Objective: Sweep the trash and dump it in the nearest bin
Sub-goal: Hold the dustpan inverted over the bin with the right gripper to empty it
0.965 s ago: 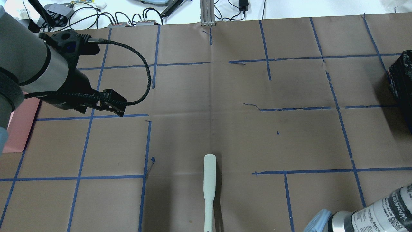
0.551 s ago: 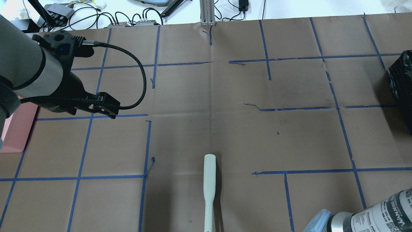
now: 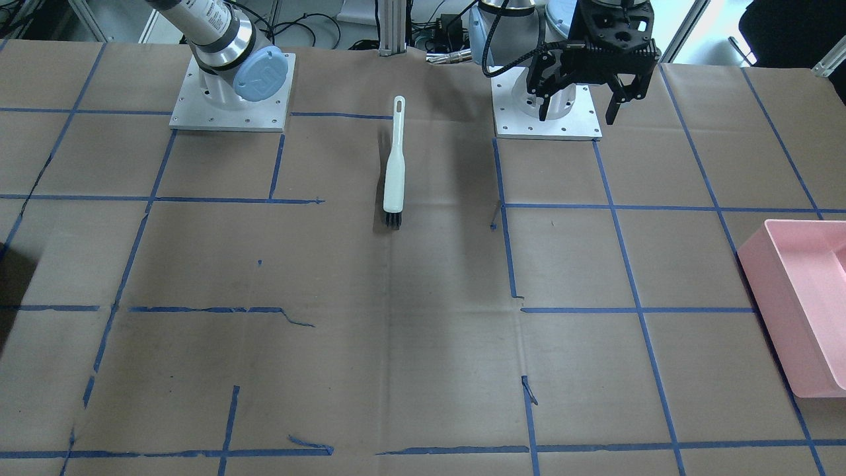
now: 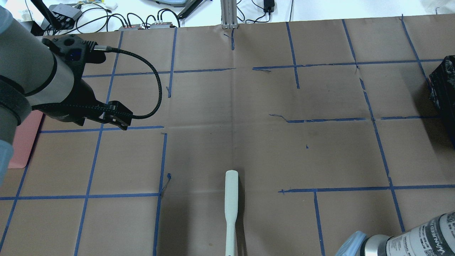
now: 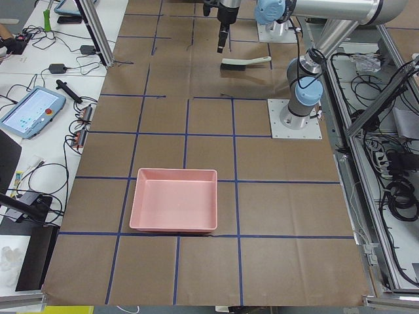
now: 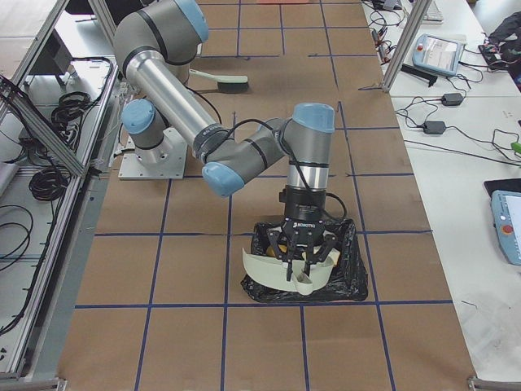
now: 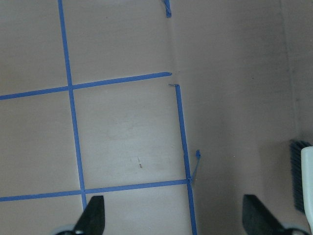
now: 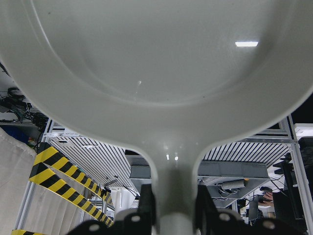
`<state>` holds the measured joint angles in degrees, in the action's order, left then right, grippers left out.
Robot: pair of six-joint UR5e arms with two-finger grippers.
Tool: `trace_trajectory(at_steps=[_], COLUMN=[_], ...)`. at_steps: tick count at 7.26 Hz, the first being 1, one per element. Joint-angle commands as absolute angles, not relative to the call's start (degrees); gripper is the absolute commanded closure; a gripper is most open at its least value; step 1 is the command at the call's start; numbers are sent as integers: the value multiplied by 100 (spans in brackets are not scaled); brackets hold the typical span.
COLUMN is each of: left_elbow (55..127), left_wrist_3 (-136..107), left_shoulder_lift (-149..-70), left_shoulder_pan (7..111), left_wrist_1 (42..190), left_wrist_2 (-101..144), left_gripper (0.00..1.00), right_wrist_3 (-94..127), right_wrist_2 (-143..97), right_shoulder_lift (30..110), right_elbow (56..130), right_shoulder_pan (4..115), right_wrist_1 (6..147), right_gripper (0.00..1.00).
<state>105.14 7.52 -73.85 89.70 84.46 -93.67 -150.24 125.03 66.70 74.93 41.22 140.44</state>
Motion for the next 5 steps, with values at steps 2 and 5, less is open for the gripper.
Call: trace_trajectory(at_steps=[2, 5], left_elbow=[10765, 10775], left_wrist_3=[799, 835], left_shoulder_lift=[-7445, -7418], left_shoulder_pan=[8974, 8982], left_wrist_1=[8402, 8402], left_wrist_2=[-9378, -9343], left_gripper=[0, 0], right_wrist_3=[-15152, -15065], right_wrist_2=[12507, 12419], right_shoulder_lift=[6890, 7652], right_elbow=[7558, 8452], right_shoulder_pan=[4122, 4122], right_wrist_1=[14045, 14054], right_gripper=[95, 95])
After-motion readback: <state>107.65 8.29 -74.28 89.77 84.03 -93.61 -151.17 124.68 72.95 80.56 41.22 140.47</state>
